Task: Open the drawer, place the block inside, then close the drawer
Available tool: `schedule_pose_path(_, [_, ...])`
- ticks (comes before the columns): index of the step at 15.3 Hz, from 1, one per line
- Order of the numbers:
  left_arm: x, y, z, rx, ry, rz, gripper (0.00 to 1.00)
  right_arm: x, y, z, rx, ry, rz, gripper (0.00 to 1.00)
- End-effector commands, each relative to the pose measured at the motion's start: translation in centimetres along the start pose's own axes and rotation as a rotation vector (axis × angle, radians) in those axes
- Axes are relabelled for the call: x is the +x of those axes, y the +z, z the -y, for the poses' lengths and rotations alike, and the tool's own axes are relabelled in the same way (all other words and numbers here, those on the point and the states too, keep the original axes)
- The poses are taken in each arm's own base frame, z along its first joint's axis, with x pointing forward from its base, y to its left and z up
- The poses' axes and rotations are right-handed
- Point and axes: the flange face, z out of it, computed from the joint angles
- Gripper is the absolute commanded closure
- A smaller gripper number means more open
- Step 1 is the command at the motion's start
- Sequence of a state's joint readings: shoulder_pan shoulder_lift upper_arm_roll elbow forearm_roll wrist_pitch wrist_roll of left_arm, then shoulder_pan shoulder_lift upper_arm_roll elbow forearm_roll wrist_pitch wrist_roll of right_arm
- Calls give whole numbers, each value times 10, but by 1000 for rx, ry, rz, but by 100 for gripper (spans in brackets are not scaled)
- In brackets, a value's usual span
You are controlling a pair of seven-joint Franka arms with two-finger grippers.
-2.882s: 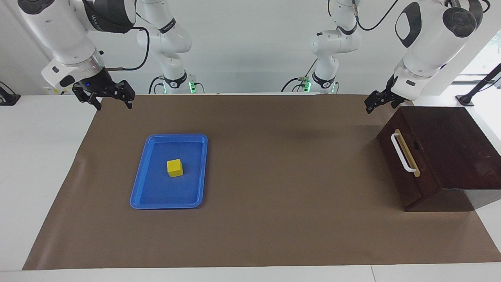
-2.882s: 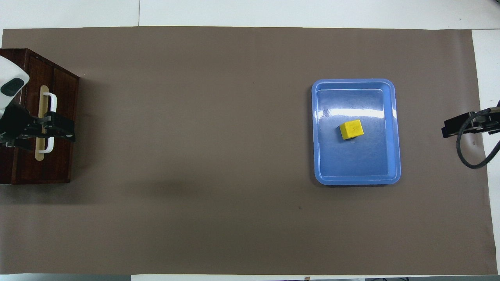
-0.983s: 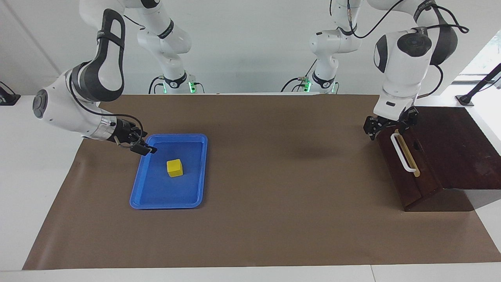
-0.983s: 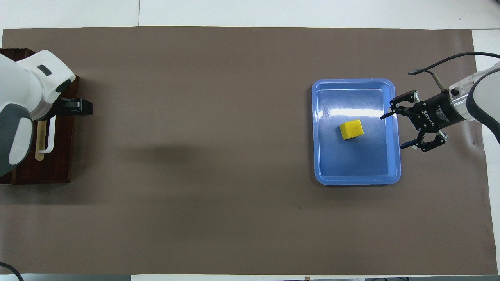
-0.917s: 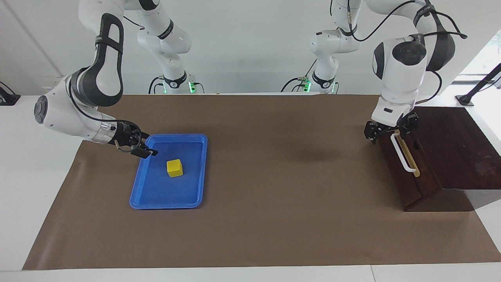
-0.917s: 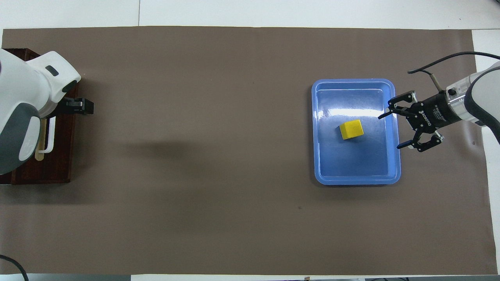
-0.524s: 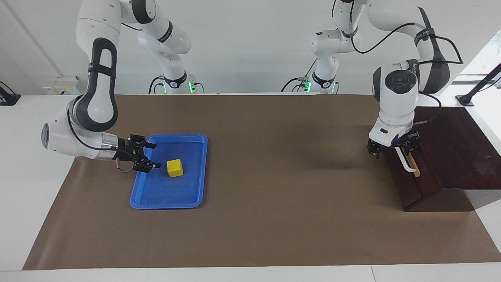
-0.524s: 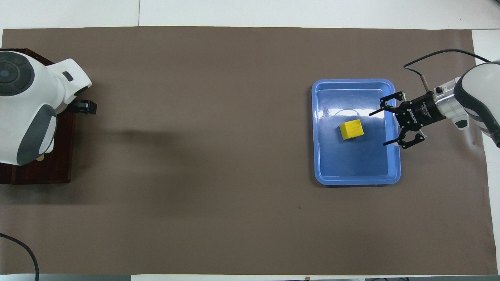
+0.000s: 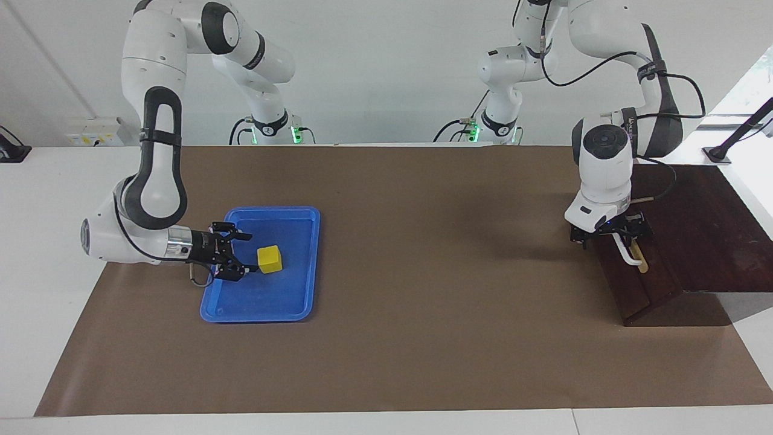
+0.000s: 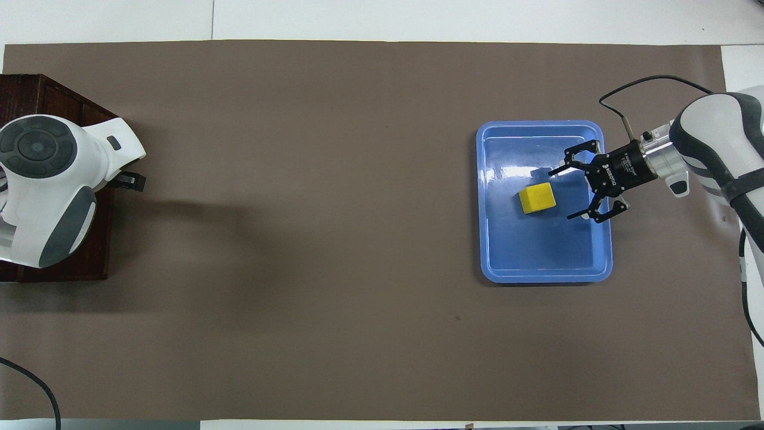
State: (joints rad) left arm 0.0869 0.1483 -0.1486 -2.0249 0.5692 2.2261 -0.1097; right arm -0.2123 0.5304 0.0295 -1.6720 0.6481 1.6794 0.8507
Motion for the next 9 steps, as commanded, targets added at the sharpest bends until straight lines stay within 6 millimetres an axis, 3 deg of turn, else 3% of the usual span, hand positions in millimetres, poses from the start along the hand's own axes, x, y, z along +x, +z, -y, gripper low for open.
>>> schedule_pose_path(1, [-2, 17, -13, -3, 35, -14, 0, 4, -4, 15, 31, 8, 3, 0])
schedule_pose_path(2, [2, 13, -16, -1, 31, -23, 0, 4, -6, 18, 44, 6, -5, 0])
schedule_pose_path(5, [24, -23, -77, -10, -30, -72, 0, 7, 3, 18, 61, 19, 1, 0])
schedule_pose_path(7, [24, -44, -123, -6, -19, -70, 0, 6, 6, 17, 56, 22, 21, 0])
schedule_pose_path(9, [21, -53, -143, -8, -19, -60, 0, 3, 14, 17, 52, 28, 38, 0])
